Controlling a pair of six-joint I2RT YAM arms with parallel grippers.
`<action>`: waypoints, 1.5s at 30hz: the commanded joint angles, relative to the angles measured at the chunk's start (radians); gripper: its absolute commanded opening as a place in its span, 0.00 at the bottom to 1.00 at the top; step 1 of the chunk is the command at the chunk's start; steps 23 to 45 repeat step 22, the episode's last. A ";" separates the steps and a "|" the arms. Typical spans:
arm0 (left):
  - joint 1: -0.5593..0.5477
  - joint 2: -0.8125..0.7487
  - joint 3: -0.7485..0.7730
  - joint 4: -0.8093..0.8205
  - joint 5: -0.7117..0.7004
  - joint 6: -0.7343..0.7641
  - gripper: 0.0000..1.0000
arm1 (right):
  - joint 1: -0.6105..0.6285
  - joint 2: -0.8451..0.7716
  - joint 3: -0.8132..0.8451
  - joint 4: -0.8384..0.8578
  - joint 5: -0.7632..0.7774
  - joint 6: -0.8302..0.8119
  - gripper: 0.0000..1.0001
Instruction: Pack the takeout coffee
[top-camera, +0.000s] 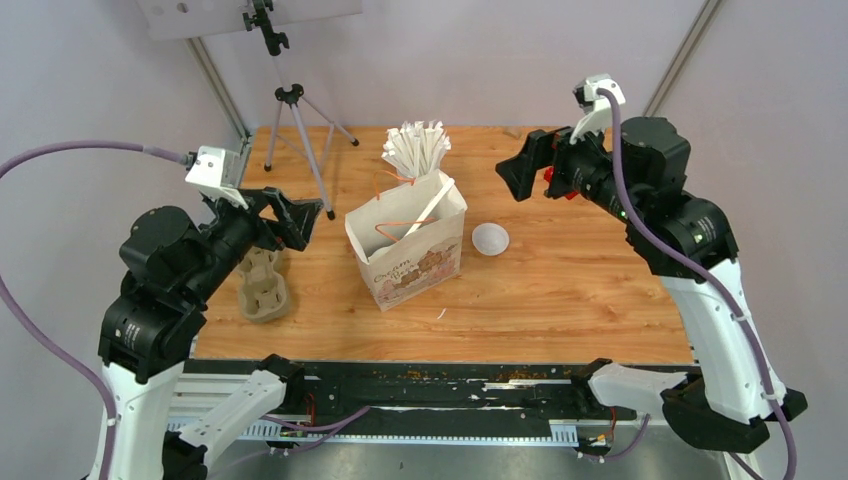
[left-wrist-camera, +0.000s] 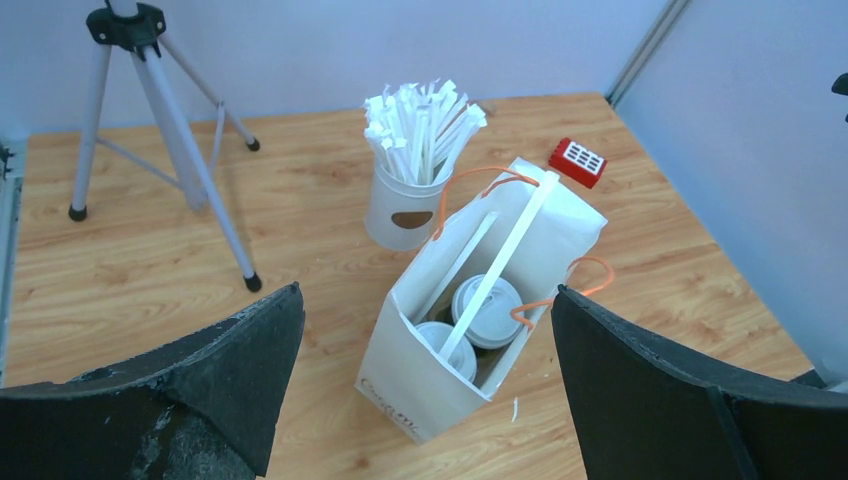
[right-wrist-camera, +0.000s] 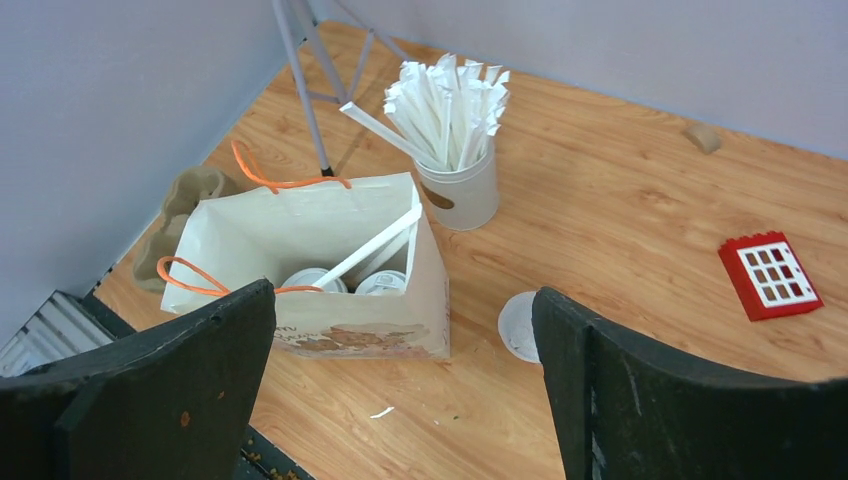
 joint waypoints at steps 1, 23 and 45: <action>0.006 -0.011 -0.023 0.077 0.041 0.026 1.00 | -0.004 -0.032 -0.006 -0.068 0.157 0.091 1.00; 0.006 -0.073 -0.125 0.013 0.010 -0.009 1.00 | -0.004 -0.123 -0.130 -0.035 0.232 0.149 1.00; 0.006 -0.073 -0.125 0.013 0.010 -0.009 1.00 | -0.004 -0.123 -0.130 -0.035 0.232 0.149 1.00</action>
